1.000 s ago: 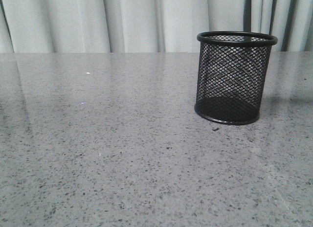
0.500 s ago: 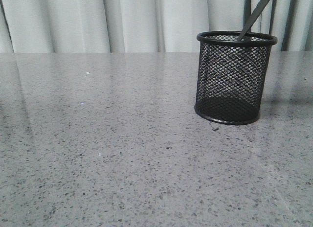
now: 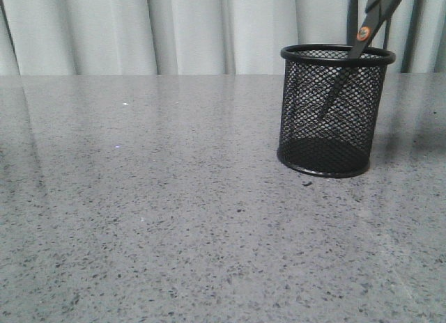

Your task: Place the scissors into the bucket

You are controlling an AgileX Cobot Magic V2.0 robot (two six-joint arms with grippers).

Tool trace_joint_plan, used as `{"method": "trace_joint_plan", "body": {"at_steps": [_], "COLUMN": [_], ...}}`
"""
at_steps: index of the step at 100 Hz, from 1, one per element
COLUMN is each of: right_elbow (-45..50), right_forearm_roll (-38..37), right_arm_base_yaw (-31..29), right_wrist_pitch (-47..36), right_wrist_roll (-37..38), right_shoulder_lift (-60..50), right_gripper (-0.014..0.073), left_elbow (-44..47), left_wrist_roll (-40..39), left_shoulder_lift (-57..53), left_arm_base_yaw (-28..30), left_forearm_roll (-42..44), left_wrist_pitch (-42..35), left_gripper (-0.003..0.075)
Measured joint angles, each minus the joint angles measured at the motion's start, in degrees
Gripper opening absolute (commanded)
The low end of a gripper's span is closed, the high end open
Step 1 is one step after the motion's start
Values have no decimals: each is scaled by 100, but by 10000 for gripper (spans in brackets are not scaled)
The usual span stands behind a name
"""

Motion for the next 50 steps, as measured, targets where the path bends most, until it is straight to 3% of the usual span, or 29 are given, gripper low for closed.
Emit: {"method": "trace_joint_plan", "body": {"at_steps": [50], "right_elbow": [0], "right_forearm_roll": [-10], "right_arm_base_yaw": [63], "right_wrist_pitch": [-57], "right_wrist_roll": [12], "right_shoulder_lift": [463], "right_gripper": [-41], "left_elbow": [0], "left_wrist_roll": [0], "left_shoulder_lift": [22], "left_arm_base_yaw": [0], "left_forearm_roll": [-9], "left_wrist_pitch": [-51], "left_gripper": [440]}}
